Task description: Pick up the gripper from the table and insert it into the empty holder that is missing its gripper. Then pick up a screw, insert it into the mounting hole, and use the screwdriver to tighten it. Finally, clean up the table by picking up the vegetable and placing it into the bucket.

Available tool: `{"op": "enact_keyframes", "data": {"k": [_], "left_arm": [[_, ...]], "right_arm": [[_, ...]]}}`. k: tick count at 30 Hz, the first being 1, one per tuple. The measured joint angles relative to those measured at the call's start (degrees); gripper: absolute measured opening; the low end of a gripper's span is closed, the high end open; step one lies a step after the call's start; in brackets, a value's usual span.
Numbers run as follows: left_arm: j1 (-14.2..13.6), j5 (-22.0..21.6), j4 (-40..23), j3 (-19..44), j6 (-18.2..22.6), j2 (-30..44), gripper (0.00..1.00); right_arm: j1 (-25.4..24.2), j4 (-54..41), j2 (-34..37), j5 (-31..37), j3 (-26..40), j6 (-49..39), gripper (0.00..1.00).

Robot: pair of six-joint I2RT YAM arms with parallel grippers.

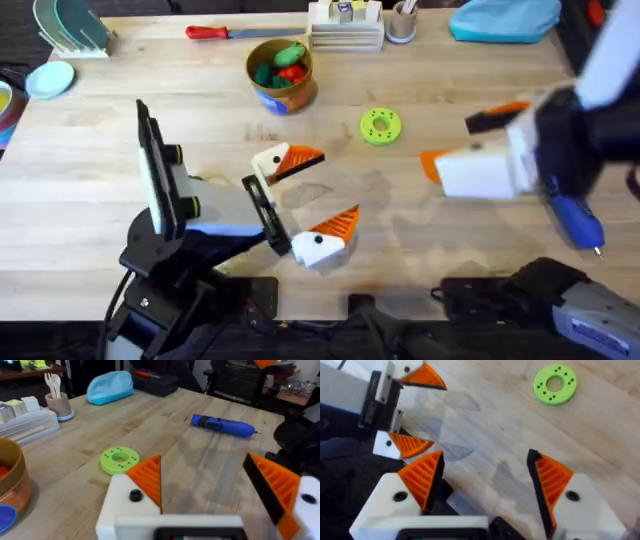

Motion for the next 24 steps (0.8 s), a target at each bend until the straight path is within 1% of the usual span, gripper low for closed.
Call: {"op": "enact_keyframes", "data": {"k": [5,9,12,13,14,16,19,20,24], "left_arm": [[0.0,0.0,0.0,0.0,0.0,0.0,0.993],[0.0,0.0,0.0,0.0,0.0,0.0,0.993],[0.0,0.0,0.02,0.0,-0.02,-0.02,0.992],[0.0,0.0,0.0,0.0,0.0,-0.01,0.946],[0.0,-0.04,-0.01,0.0,0.15,0.0,0.856],[0.0,0.03,0.02,0.0,0.15,0.0,0.565],[0.0,0.02,0.02,0.0,0.16,0.0,0.09],[0.0,0.02,0.04,0.0,0.37,0.0,0.023],[0.0,0.02,0.07,0.0,0.37,0.0,0.005]], "right_arm": [[-2.82,0.58,-12.32,-2.36,-8.99,0.07,0.967],[-3.05,0.91,-18.66,-4.12,-13.12,-1.28,0.968],[-3.05,1.56,-21.58,-4.7,-15.14,-2.26,0.968],[-3.05,1.83,-22.14,-4.84,-15.49,-2.55,0.968],[-3.05,2.18,-22.59,-4.89,-15.74,-2.88,0.968],[-3.05,2.43,-22.96,-4.92,-15.86,-3.29,0.968],[-3.05,3.86,-22.98,-4.85,-16.01,-3.52,0.988],[-3.05,4.85,-22.98,-4.83,-16.01,-3.55,0.992],[-3.05,8.06,-22.98,-3.81,-16.03,-3.69,0.992]]}}
